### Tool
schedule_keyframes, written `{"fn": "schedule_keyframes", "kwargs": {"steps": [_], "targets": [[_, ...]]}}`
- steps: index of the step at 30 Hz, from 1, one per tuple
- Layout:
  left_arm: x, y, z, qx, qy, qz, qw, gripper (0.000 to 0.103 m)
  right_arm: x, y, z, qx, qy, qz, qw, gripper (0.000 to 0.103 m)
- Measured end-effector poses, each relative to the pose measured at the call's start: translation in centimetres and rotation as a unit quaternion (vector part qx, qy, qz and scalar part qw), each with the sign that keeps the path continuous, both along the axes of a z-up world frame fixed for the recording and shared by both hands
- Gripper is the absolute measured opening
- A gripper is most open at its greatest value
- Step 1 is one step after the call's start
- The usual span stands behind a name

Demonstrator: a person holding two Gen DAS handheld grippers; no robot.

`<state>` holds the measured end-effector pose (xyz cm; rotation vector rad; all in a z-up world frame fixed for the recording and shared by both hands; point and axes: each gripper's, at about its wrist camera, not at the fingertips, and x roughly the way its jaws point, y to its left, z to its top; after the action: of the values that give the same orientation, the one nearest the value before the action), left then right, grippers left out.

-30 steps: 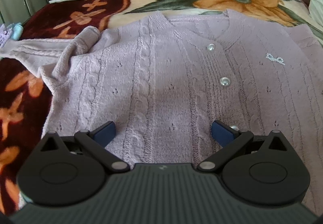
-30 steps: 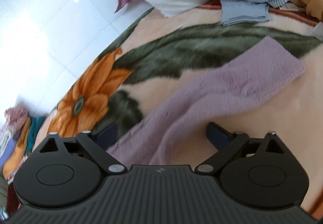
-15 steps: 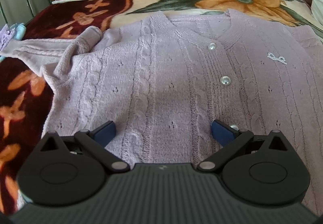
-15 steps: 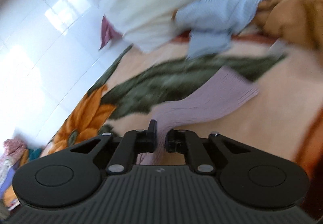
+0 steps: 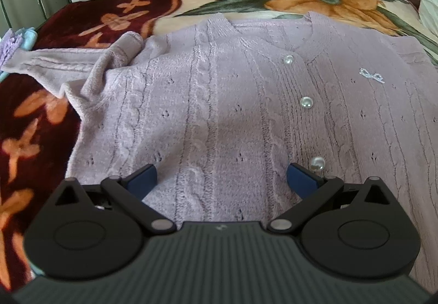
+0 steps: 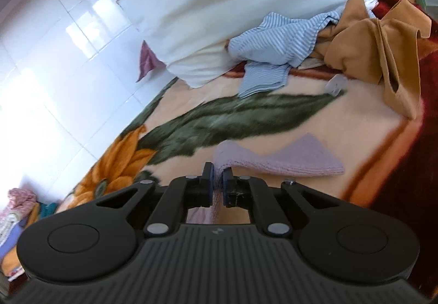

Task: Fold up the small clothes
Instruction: 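Carry the held sleeve across the cardigan body with the right gripper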

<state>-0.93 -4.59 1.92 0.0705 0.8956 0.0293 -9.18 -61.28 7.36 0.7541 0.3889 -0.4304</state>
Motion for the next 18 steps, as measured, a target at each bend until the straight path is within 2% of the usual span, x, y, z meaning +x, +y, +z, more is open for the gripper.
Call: {"fn": "schedule_keyframes", "kwargs": {"steps": [3,5,7,12,16,18], "targets": [[0.0,0.3,0.1,-0.003,0.003,-0.004,1.0000,0.103,-0.5,0.8,1.2,0.011,-0.031,0.022,0.999,0.006],[0.2,0.4,0.1,-0.004,0.013,-0.019,0.9997,0.103,-1.0,0.9,1.8,0.048,-0.065,0.040,0.996,0.006],[0.2,0.5,0.2,-0.004,0.015,-0.030,0.9994,0.103,-1.1,1.1,2.3,0.077,-0.080,0.051,0.992,0.006],[0.2,1.4,0.9,-0.014,0.015,-0.039,0.9990,0.103,-0.4,3.5,3.9,0.067,-0.089,0.084,0.990,0.006],[0.9,1.7,0.6,-0.019,0.032,-0.057,0.9977,0.103,0.3,5.6,4.5,0.097,-0.115,0.117,0.982,0.006],[0.9,1.9,0.8,-0.016,0.028,-0.059,0.9978,0.103,0.6,6.9,5.0,0.093,-0.121,0.131,0.980,0.006]]}}
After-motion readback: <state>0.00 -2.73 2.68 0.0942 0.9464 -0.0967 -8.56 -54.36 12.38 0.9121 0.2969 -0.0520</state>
